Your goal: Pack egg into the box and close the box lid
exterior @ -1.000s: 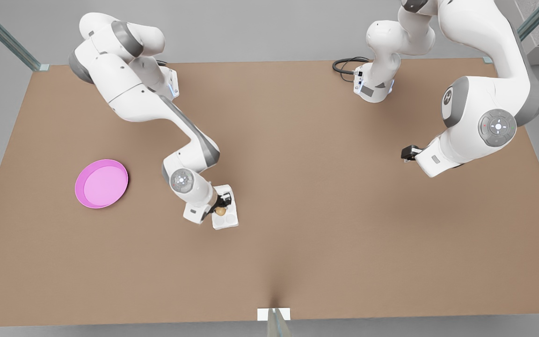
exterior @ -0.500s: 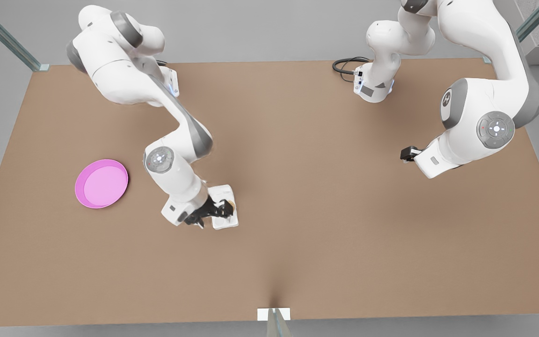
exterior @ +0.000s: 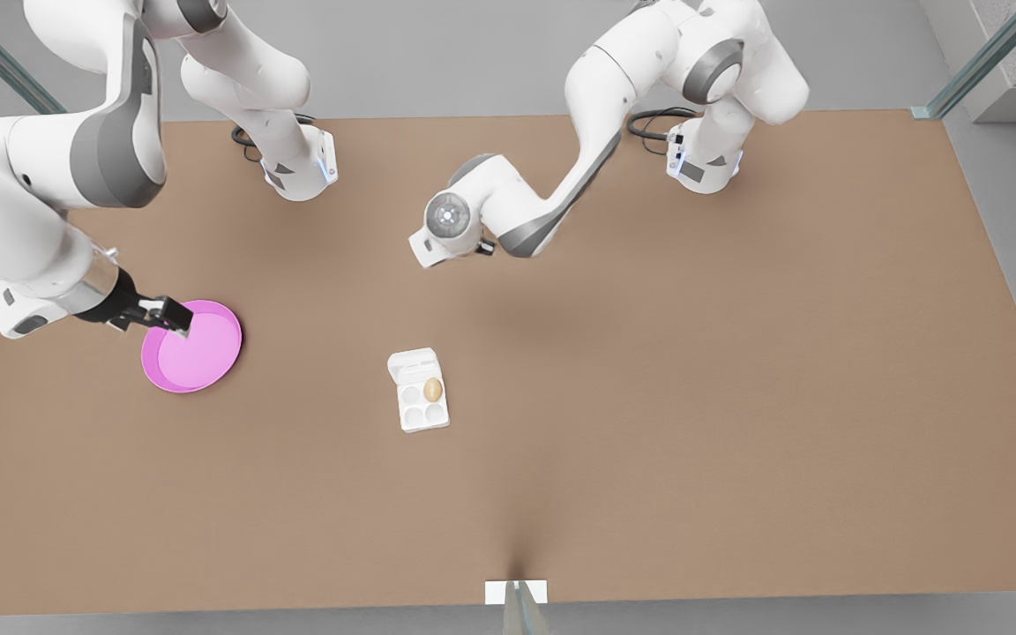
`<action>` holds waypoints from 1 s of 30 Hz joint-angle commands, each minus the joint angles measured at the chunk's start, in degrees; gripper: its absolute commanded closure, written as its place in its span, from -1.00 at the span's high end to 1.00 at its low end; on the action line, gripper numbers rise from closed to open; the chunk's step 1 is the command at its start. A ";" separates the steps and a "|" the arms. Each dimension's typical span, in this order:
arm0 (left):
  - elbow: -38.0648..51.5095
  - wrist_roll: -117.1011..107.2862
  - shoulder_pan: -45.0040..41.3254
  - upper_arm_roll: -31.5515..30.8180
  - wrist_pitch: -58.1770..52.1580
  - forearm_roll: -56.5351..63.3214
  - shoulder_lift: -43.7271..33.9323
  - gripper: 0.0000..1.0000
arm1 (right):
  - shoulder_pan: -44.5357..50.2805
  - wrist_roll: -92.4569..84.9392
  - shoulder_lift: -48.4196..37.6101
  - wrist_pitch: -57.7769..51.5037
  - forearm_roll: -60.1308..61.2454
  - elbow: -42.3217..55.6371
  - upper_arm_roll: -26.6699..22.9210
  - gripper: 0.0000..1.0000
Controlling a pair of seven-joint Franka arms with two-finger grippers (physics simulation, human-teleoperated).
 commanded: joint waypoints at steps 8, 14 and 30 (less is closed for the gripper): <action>6.65 -58.97 -0.90 0.20 42.04 -1.92 13.47 -0.57 | -3.07 -9.58 -0.04 -3.46 0.16 0.14 -0.02 1.00; 9.46 -53.52 0.41 0.20 42.84 -2.01 16.81 -0.57 | -2.98 -9.67 -0.04 -3.46 0.16 0.14 0.15 1.00; 10.34 -33.04 4.28 0.38 43.89 -2.01 18.39 -0.57 | -7.38 -9.23 4.09 -6.89 -3.97 -0.30 -0.02 1.00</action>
